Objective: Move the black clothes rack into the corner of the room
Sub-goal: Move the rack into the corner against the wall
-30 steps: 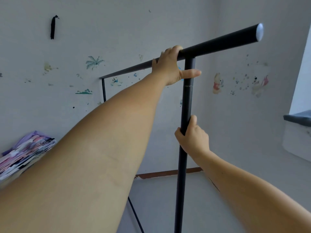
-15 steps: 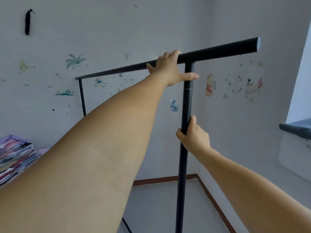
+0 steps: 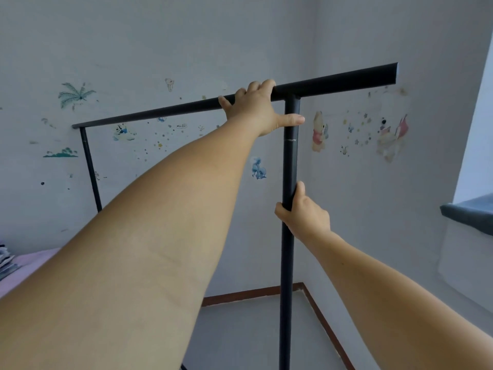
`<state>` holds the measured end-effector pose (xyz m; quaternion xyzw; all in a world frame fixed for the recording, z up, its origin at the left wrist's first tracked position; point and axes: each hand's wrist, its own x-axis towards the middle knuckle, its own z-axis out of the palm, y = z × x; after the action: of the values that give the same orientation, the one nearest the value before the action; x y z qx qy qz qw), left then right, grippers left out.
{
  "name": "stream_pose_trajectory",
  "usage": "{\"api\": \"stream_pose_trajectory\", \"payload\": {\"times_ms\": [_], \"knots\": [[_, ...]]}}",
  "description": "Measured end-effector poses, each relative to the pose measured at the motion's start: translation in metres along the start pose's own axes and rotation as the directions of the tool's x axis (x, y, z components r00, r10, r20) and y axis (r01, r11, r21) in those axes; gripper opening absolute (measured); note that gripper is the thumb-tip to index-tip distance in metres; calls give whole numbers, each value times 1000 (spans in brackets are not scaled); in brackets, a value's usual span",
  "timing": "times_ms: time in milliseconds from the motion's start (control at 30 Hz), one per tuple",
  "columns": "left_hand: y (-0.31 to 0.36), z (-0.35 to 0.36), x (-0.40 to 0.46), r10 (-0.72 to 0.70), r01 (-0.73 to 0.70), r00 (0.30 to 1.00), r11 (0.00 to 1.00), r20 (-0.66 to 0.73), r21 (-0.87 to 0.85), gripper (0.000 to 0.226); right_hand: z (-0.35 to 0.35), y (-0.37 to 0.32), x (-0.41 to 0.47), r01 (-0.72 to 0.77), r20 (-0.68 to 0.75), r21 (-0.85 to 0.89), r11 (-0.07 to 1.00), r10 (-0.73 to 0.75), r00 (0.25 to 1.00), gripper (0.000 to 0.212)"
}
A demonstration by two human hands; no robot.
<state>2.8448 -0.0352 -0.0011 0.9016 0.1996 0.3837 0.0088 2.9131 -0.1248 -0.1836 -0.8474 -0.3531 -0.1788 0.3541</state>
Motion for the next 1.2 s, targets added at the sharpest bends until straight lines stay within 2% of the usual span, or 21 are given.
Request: {"api": "stream_pose_trajectory", "payload": {"times_ms": [400, 567, 700, 900, 1200], "knots": [[44, 101, 98, 79, -76, 997, 977, -5, 197, 88, 1, 100, 102, -129, 10, -150, 980, 132, 991, 31], [64, 147, 136, 123, -101, 989, 968, -81, 232, 89, 6, 137, 140, -209, 31, -112, 971, 214, 976, 33], [74, 175, 166, 119, -92, 988, 964, -97, 249, 91, 11, 160, 173, -263, 81, 4, 965, 262, 962, 31], [85, 204, 198, 102, -85, 994, 961, -51, 263, 90, 18, 188, 211, -230, 91, 85, 970, 222, 971, 27], [109, 247, 246, -18, 19, 1000, 955, -5, 295, 87, 33, 243, 273, -151, 137, 170, 974, 128, 982, 28]]}}
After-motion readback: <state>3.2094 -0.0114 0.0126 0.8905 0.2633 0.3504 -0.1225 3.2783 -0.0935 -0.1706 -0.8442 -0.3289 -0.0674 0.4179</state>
